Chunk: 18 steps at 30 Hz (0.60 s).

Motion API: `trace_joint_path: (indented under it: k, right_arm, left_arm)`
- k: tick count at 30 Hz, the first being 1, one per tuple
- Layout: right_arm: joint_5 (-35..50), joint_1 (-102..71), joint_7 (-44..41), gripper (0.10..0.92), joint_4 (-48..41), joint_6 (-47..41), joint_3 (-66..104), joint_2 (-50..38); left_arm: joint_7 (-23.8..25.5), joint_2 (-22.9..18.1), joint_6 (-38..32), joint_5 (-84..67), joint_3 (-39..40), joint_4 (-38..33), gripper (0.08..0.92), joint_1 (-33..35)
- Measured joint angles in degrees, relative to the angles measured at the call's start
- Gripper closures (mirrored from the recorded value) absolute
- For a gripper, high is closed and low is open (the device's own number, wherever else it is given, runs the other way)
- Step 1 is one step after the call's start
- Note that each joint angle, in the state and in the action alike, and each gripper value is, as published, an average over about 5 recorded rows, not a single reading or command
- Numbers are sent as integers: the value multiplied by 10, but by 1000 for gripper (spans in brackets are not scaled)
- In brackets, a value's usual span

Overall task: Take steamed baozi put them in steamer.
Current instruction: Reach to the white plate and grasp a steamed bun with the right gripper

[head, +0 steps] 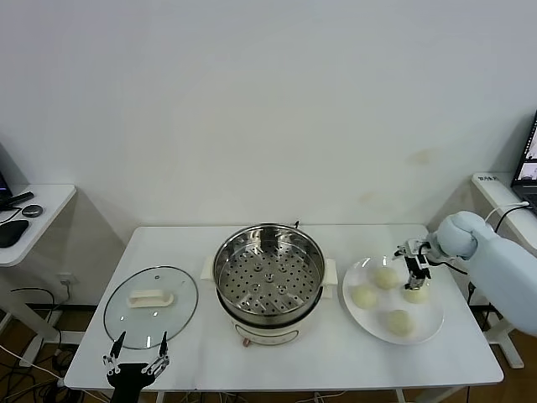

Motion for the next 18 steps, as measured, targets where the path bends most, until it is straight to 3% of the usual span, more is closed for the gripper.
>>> trace_joint_path:
  k: [18]
  right_arm:
    - [-28,36,1,203,-111,26,-45,75]
  left_arm:
    - [1,-3,-10,1,-10,2,177,5]
